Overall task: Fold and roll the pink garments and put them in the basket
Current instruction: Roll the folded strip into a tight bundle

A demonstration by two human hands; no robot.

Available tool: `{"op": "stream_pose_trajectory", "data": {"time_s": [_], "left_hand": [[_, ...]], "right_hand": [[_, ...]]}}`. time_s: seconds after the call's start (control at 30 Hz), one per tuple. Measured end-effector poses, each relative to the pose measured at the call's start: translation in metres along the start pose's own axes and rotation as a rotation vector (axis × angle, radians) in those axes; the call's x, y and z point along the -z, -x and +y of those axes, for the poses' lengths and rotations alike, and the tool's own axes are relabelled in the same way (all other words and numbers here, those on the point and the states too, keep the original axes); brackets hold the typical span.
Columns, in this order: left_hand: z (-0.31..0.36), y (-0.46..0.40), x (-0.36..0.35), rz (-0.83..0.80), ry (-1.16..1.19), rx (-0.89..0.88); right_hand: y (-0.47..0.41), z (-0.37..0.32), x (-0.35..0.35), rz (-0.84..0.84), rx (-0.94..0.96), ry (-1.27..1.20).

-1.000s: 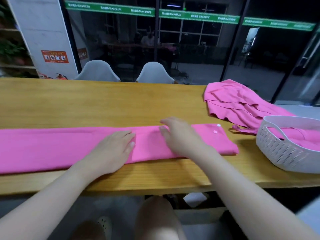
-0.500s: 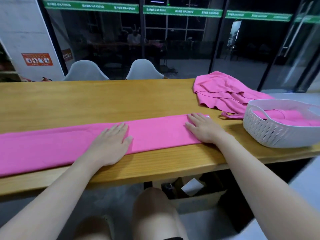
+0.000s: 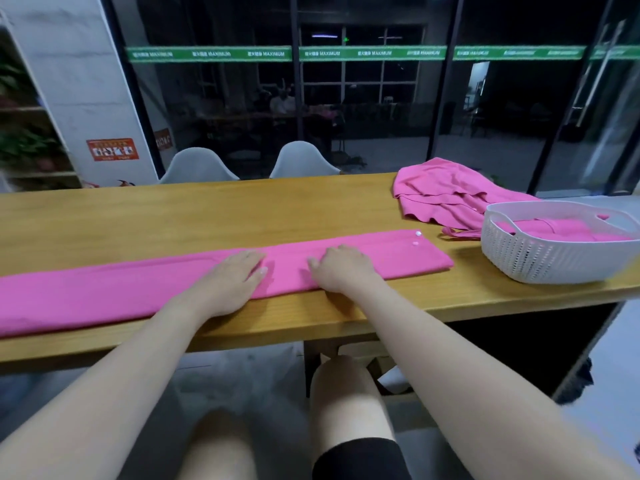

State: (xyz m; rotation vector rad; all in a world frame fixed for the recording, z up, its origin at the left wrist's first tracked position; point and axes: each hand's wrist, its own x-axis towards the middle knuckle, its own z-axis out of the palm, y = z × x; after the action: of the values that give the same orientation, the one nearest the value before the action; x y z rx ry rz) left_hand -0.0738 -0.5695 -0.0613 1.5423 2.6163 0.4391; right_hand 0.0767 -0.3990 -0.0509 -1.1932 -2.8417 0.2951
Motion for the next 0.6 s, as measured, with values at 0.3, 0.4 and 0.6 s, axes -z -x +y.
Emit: {"op": "stream_pose_trajectory", "data": {"time_s": [0.3, 0.4, 0.6], "left_hand": [[-0.078, 0.058, 0.016, -0.069, -0.214, 0.268], [-0.067, 0.066, 0.022, -0.138, -0.287, 0.257], [-0.073, 0.056, 0.041, -0.185, -0.311, 0.01]], "right_hand": [[-0.019, -0.062, -0.023, -0.077, 0.016, -0.105], [-0.057, -0.053, -0.015, -0.107, 0.131, -0.066], [-0.139, -0.048, -0.004, -0.195, 0.224, -0.103]]}}
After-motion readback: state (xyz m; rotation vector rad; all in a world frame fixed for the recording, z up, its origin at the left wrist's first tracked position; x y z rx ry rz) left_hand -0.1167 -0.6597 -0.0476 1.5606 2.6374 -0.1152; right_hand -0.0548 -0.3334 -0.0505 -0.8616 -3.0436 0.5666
